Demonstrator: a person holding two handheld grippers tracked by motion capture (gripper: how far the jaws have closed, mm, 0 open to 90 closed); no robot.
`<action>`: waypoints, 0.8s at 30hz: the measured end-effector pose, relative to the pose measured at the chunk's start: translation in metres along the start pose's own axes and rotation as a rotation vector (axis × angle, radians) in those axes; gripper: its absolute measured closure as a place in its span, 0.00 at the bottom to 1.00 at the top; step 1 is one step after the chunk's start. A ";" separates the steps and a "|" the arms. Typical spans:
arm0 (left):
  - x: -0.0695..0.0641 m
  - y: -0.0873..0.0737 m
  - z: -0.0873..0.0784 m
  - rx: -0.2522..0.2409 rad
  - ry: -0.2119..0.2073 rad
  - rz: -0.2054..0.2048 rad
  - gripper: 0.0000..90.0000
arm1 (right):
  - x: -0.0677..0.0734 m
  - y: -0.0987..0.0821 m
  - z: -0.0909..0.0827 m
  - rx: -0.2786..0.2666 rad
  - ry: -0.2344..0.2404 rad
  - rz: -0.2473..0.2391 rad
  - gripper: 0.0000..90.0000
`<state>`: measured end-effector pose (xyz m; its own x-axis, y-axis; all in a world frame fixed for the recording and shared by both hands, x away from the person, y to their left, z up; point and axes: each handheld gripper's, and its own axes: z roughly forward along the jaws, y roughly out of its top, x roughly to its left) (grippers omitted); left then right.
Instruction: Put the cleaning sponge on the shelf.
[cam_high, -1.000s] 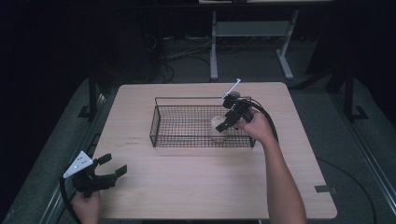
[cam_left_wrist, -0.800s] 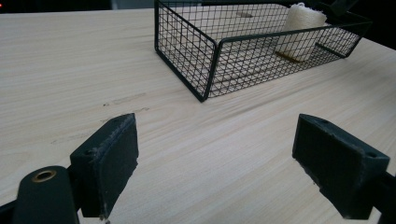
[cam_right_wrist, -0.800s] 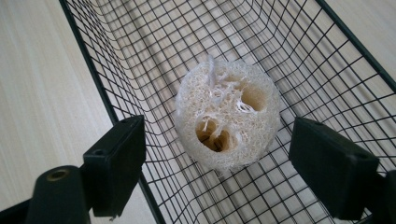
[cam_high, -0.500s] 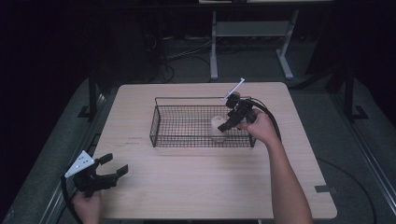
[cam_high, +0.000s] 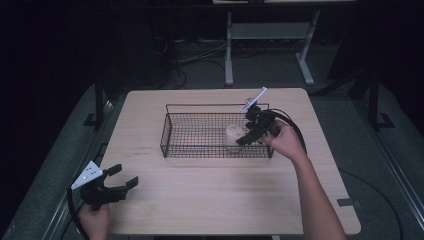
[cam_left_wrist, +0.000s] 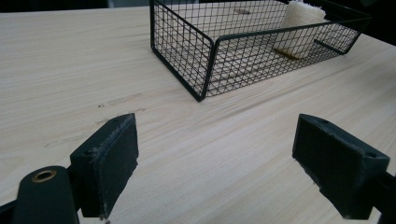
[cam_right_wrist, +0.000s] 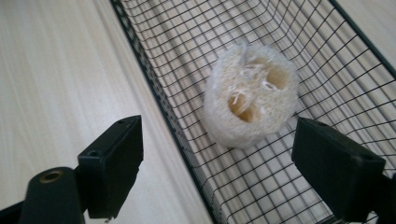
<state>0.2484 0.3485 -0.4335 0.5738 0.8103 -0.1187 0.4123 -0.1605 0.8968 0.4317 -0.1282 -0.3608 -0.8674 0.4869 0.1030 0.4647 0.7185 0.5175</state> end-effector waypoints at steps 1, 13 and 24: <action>0.000 0.000 0.000 0.000 0.000 0.000 0.15 | 0.000 0.000 0.000 0.000 0.000 0.000 0.18; -0.003 0.000 -0.001 -0.001 0.005 0.008 0.15 | 0.012 -0.013 -0.020 -0.029 -0.022 -0.017 0.18; -0.004 0.000 -0.001 0.004 0.005 0.012 0.15 | 0.014 -0.037 -0.030 -0.021 -0.037 -0.001 0.18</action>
<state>0.2453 0.3461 -0.4322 0.5754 0.8110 -0.1056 0.4077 -0.1726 0.8966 0.3966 -0.1627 -0.3536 -0.8605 0.5045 0.0713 0.4597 0.7084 0.5356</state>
